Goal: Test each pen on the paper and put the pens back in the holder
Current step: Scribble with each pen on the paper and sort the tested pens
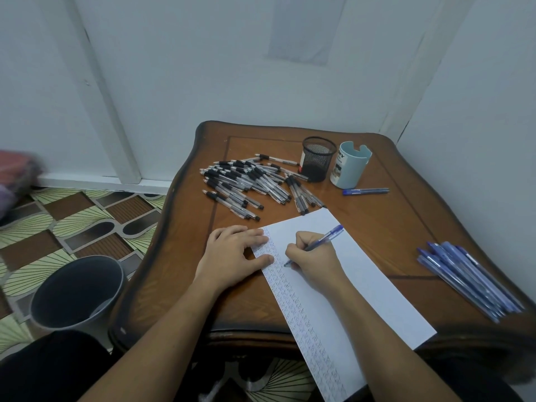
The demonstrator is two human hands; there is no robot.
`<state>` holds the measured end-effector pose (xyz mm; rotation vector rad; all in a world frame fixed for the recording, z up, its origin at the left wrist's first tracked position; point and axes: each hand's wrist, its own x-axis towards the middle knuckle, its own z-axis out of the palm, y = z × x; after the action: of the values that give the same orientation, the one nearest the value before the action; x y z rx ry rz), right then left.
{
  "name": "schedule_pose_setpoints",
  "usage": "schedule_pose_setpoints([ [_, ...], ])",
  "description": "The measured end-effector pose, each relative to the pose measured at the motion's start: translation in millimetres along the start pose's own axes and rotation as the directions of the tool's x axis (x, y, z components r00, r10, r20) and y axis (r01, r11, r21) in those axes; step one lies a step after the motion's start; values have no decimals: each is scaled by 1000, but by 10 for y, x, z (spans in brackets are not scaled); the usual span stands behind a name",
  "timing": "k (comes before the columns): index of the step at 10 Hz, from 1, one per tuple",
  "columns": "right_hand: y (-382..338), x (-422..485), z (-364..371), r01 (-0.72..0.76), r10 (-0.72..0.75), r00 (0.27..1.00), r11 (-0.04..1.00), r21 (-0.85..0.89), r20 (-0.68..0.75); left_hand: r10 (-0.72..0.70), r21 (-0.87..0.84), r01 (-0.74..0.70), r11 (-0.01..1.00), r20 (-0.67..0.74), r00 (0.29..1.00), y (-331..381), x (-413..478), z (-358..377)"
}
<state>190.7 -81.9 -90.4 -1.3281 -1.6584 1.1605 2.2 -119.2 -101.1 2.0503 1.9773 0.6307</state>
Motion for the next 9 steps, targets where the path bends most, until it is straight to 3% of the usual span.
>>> schedule_pose_setpoints([
  [9,-13,1,-24,24,-24,1000,999,30,-11,-3,-2,3,1000,3,1000,-2,-2,2],
])
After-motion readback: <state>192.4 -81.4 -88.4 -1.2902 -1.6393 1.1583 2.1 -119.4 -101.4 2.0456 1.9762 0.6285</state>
